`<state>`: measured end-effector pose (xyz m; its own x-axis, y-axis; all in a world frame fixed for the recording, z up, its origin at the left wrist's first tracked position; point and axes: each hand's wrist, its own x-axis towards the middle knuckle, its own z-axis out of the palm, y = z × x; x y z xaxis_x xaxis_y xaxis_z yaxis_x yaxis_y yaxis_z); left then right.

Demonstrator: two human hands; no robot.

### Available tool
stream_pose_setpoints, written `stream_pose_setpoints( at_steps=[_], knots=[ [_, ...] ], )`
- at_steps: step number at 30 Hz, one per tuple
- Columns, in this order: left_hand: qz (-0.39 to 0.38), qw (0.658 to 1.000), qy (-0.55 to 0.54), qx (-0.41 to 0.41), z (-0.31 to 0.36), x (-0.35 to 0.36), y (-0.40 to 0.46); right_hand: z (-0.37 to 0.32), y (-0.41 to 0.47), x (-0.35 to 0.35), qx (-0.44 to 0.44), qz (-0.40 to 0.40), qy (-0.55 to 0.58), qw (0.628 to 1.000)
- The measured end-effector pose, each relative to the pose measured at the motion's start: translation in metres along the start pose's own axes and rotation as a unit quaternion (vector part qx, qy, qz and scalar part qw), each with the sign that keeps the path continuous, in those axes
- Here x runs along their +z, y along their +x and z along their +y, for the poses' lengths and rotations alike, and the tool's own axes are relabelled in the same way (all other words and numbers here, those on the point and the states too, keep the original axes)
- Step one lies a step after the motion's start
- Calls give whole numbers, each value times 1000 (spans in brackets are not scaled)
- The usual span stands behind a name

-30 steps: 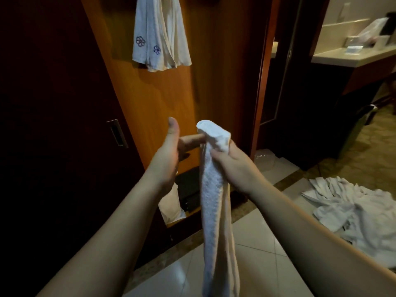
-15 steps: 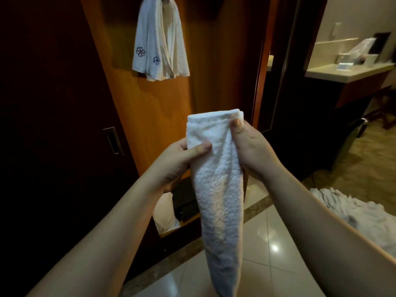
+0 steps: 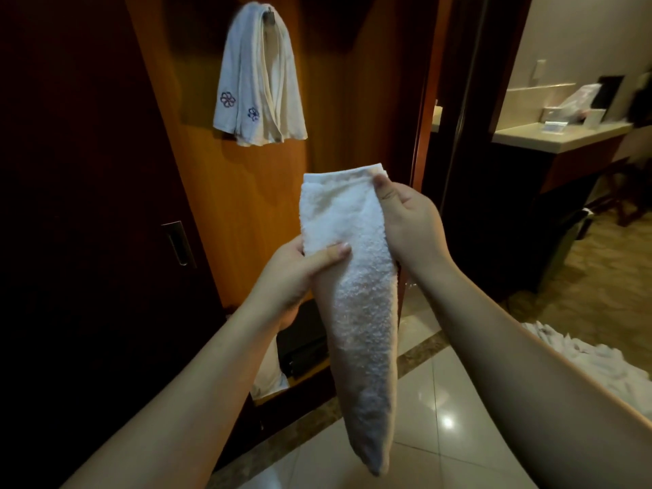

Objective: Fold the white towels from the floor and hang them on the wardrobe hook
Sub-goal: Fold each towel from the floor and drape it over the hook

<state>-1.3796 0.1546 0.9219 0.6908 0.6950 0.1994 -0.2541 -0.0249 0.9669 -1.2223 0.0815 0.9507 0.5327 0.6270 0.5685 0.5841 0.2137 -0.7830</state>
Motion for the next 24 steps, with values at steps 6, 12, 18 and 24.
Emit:
stream_pose_setpoints(
  at_steps=[6, 12, 18, 24],
  knots=[
    [5, 1000, 17, 11, 9, 0, 11, 25, 9, 4, 153, -138, 266, 942],
    [66, 997, -33, -28, 22, -15, 32, 82, -37, 23, 278, -332, 364, 825],
    [79, 993, -47, -78, 41, -33, 40, 85, -55, 35, 282, -356, 290, 843],
    [77, 989, -77, -96, 62, -44, 43, 64, -53, 42, 227, -300, 292, 879]
  ],
)
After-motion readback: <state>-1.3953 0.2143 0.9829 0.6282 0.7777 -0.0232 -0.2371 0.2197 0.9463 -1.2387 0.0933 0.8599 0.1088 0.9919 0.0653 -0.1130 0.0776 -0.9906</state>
